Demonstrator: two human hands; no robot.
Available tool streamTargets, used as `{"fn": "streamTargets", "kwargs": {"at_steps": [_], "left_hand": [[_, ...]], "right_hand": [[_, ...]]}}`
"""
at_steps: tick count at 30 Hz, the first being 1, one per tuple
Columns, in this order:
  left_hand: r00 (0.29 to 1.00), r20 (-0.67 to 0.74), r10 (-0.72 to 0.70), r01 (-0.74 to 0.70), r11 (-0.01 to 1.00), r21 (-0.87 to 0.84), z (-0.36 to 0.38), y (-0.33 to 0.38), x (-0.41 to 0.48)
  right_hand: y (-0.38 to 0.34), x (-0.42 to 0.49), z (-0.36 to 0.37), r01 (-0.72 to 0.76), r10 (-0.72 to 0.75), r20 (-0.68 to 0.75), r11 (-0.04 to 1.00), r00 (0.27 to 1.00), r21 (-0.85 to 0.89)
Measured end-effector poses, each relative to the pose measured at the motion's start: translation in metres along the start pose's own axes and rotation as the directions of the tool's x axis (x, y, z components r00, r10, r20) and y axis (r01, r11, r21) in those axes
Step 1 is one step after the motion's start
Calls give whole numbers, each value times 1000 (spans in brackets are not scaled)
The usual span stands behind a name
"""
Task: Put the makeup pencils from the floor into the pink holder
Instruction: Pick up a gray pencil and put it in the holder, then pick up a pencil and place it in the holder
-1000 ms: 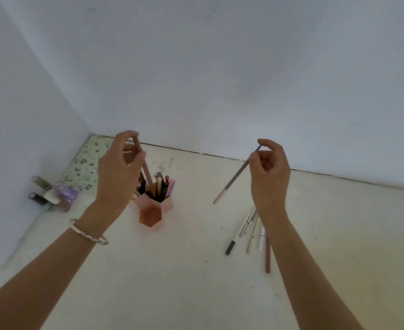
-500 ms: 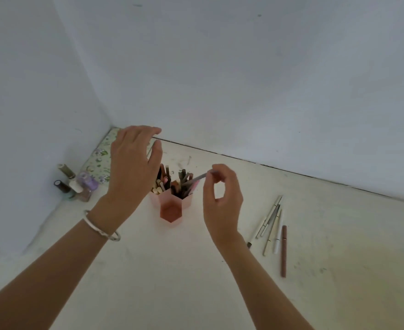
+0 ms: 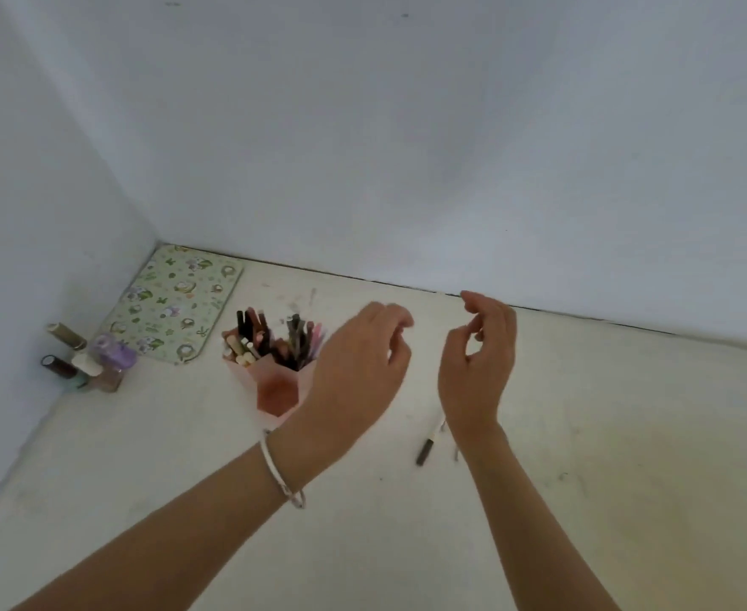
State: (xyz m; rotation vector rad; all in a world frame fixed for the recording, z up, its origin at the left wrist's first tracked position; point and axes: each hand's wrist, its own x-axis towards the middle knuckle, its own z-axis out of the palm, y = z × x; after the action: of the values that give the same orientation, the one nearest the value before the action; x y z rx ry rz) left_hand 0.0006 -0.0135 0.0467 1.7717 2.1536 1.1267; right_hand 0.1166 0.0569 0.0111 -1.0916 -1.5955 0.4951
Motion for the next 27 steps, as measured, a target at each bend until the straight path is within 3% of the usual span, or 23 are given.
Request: {"fn": "streamTargets", "kwargs": {"at_steps": [2,4,6,9,13,18,21,25,27], "left_hand": [[939,310,-149,128,988,87,48,13,-5],[816,514,-264,172,960,220,90,15,-13],[736,584,-343,184,931,315,116,12,-19],[696,597,-400,169,898,406,139,7,-27],[716,588,-377,218,920,325,144,3,-30],[867,399,-297,344,938,-49,111,9,5],[930,270,-250,299,941,-157,88,14,24],[945,224,-237,282,940,-194,64,19,30],[960,142,-243,269,939,-214,46,15,35]], "right_hand": [[20,15,-24,-121,121,-5,992,993,-39],[40,22,-47,-236,237,1,970,972,-60],[58,21,-65,-318,319,-4,946,948,-66],[80,12,-89,-385,386,-12,920,923,-72],[104,-5,-104,-483,493,46,864,869,-140],[120,-23,-101,-454,590,315,791,743,-410],[121,-37,-91,-340,615,402,748,678,-570],[117,-48,-83,-125,607,494,700,623,-703],[112,-42,-83,-129,621,484,686,617,-716]]}}
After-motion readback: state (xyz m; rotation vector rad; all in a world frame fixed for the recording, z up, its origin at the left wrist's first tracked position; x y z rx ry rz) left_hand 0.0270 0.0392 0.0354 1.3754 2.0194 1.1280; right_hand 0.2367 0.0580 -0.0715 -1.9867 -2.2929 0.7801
